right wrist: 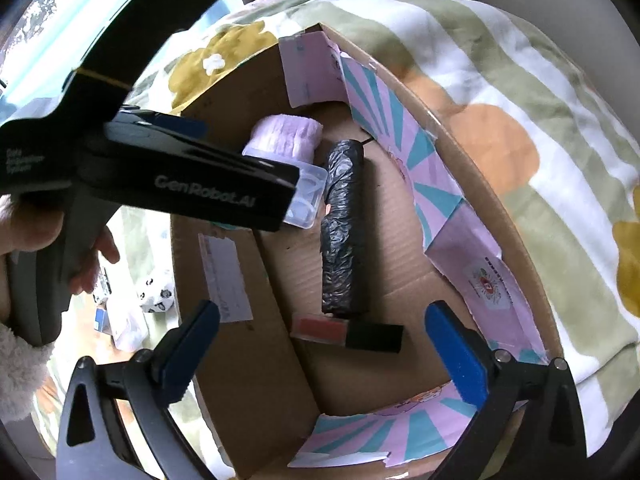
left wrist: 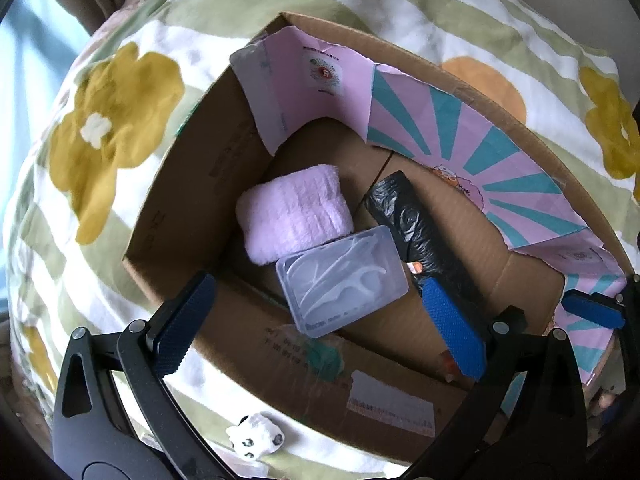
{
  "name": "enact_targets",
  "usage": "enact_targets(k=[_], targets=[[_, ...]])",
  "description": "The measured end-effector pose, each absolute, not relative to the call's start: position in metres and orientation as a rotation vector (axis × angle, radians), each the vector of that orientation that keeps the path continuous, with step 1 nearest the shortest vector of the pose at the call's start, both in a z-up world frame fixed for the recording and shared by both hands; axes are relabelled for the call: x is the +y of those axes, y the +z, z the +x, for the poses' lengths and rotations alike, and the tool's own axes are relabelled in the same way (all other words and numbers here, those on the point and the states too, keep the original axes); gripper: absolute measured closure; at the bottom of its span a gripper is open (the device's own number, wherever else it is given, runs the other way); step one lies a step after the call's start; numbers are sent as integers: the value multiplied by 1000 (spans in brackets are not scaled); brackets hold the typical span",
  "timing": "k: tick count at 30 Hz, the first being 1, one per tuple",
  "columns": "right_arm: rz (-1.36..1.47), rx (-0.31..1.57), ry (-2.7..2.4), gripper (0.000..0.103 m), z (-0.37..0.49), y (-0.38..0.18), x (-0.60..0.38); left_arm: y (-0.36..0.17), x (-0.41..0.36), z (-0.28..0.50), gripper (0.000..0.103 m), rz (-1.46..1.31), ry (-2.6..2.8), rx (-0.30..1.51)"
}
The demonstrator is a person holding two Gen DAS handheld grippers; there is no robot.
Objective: Organize objects
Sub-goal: 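Open both tools to release the clear case and lipstick into the box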
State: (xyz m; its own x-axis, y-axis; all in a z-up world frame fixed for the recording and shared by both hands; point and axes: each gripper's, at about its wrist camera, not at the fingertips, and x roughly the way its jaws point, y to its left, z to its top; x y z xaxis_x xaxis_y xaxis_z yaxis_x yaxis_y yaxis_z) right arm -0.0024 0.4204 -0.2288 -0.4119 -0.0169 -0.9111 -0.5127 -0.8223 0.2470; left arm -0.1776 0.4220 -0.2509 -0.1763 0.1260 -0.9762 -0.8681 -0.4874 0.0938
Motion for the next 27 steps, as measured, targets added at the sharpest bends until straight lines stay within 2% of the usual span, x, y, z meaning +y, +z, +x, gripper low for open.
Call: enact_targets(k=[14, 27], targets=[[-1489, 653, 2337, 1, -2, -195, 404, -205, 409, -175, 0, -1348, 1803, 814], [-1506, 466, 2463, 1, 8, -119, 371, -103, 326, -143, 0, -1316, 1995, 610]])
